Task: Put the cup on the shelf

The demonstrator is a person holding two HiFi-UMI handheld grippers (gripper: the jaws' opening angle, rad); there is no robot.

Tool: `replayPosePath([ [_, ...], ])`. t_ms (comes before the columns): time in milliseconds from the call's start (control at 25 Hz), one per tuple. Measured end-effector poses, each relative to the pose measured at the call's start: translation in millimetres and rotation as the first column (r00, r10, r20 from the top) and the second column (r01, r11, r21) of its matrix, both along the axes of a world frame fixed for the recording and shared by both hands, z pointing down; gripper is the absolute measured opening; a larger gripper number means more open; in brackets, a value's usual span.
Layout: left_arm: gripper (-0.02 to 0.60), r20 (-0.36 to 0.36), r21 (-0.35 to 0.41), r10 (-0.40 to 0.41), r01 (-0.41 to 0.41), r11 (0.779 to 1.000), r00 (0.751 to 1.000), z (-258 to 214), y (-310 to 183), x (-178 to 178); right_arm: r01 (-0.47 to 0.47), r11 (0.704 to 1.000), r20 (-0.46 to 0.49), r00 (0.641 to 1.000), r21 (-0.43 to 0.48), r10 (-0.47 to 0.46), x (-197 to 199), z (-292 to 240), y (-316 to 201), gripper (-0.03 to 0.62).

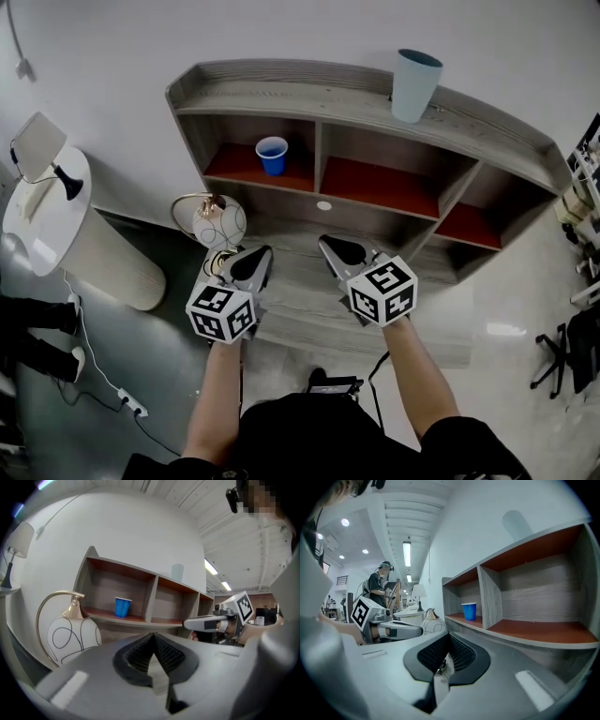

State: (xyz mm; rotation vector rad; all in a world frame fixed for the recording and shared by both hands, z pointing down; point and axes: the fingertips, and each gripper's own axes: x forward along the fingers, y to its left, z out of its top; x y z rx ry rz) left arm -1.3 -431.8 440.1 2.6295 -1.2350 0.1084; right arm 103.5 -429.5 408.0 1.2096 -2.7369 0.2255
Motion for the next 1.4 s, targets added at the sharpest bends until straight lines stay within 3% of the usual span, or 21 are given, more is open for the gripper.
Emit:
replayPosePath([
  [200, 0.0, 0.011, 0.019, 0.047, -0.047, 0.999, 0.999, 0.2, 27.2, -3.4, -0.054, 0.998, -0.01, 0.999, 0.012, 0.054, -4.4, 1.3, 26.4, 0.012],
  [800, 0.0, 0.014, 0.006, 0.102, -0.102, 0.995, 0.995, 20.3, 135.5, -64.6, -0.139, 0.99, -0.006, 0.99, 0.012, 0.139, -66.5, 14.1, 138.3, 0.012],
  [1400, -0.012, 0.064, 0.07, 0.192, -0.196, 0.978, 0.979, 15.4, 172.0, -49.6, -0.221, 0.975, -0.023, 0.975, 0.036, 0.222, -65.8, 12.9, 181.4, 0.012],
])
